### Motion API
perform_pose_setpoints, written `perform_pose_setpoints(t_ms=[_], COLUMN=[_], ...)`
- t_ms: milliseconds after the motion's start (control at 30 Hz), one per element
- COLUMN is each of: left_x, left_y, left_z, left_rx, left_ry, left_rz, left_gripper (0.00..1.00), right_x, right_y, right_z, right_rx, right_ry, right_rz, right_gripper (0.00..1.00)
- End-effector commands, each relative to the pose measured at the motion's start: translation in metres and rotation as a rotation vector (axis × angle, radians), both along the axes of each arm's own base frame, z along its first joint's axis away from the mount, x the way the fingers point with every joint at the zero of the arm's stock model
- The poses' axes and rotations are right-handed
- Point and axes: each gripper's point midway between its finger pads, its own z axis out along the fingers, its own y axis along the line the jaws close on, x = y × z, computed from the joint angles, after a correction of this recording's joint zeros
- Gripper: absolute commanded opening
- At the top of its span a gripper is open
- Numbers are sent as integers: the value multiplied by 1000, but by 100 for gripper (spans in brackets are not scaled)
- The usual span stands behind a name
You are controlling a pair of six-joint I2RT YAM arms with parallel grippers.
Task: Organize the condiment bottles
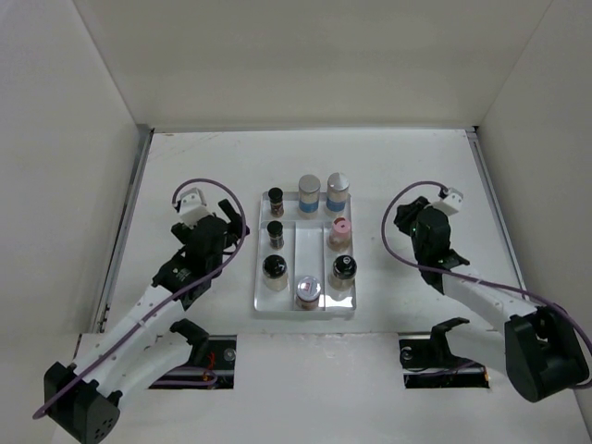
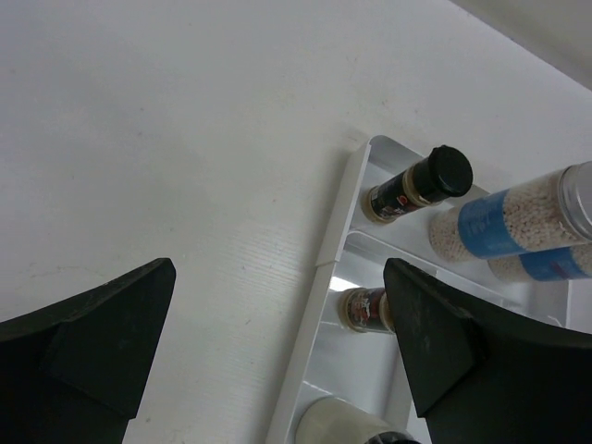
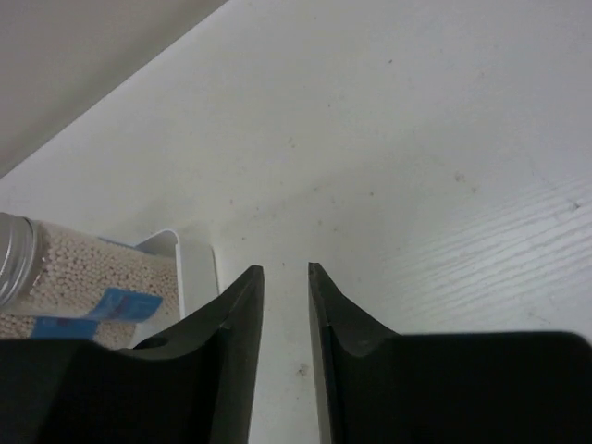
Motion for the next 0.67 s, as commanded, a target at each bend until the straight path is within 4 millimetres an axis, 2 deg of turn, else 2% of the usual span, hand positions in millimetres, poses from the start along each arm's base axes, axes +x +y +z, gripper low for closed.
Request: perform_pose_setpoints(t_ms=[0,67,133,200,400,633], left_x=[-2,-4,-6,-7,0,6], left_y=[-1,-7,-12,-11,-6,-12], left_z=[34,36,38,36,34,37], left_rx=[-7,-1,2,8,-14,-5], left_ry=[-28,-21,-24,-26,-58,-57], left_rz=[-10,-33,-49,-45,-14,-25], left_gripper=[100,100,100,100,100,100], right_x=[14,14,14,14,17,20], right_y=[8,10,8,6,12,17], right_z=[44,41,38,34,31,24], right_rx=[89,94,93,105,110,112], right_ry=[-176,-169,-164,-159,-146,-125], right_rz=[-9,-6,-14,-21,3,28], right_gripper=[44,67,82,92,97,99])
